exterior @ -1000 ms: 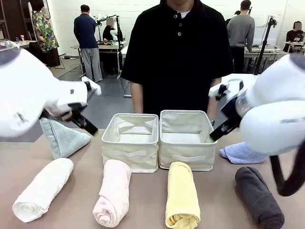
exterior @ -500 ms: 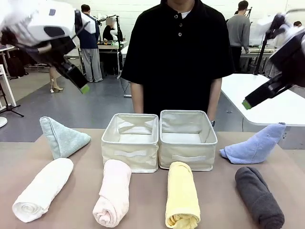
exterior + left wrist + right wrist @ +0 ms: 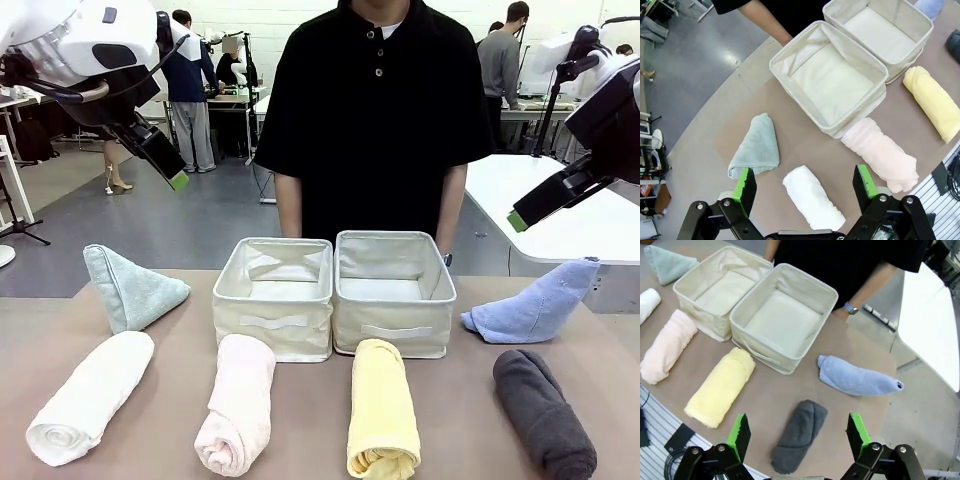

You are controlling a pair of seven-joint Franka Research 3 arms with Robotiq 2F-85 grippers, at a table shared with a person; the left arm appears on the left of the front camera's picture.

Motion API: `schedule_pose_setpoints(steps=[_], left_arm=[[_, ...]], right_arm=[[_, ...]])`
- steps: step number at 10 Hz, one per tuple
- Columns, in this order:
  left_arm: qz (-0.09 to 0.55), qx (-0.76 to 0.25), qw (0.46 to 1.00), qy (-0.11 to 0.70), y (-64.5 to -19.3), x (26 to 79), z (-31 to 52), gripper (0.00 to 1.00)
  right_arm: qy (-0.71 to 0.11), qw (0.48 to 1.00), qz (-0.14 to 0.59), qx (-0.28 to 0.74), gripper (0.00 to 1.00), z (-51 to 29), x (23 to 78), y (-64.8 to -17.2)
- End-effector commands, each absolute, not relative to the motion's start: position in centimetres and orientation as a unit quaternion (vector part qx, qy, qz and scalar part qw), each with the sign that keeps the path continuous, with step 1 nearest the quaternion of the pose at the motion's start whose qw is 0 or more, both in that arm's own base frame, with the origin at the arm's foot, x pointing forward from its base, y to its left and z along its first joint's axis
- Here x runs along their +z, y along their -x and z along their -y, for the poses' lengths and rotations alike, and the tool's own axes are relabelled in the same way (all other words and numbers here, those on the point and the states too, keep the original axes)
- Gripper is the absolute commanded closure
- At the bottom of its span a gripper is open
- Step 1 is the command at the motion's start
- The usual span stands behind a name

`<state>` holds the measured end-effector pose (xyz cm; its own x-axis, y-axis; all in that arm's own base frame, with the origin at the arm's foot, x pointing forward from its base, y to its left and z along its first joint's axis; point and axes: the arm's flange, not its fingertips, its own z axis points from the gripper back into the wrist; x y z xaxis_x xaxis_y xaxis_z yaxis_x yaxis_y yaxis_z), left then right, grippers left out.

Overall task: Sort the towels based on their folding style.
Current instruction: Pick up one triangle-folded towel and place it in the left Fabric basket.

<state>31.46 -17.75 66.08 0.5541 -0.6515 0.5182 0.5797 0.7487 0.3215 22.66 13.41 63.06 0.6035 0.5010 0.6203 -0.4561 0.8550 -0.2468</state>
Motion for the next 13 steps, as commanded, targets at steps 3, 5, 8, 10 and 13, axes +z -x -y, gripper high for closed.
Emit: schedule_pose_setpoints(steps=[3, 5, 8, 10, 13], left_arm=[[0.317, -0.350, 0.880, -0.057, -31.4, 66.1, 17.7, 0.00], [0.272, -0.412, 0.858, 0.143, -35.3, 66.1, 11.2, 0.00], [0.262, -0.441, 0.802, 0.307, -38.8, 66.0, 1.7, 0.00], [0.258, -0.490, 0.759, 0.342, -39.1, 66.0, -2.8, 0.00], [0.309, -0.506, 0.761, 0.263, -38.9, 65.1, -7.1, 0.00]], right_arm=[[0.031, 0.895, 0.356, 0.267, 0.00, -13.4, 63.1, -22.7], [-0.079, 0.903, 0.351, 0.235, 0.00, -6.7, 63.6, -26.2], [-0.257, 0.850, 0.357, 0.290, 0.00, 2.4, 62.5, -27.9], [-0.334, 0.797, 0.342, 0.368, 0.00, 8.5, 60.6, -27.7], [-0.372, 0.765, 0.380, 0.362, 0.00, 14.8, 58.8, -26.7]])
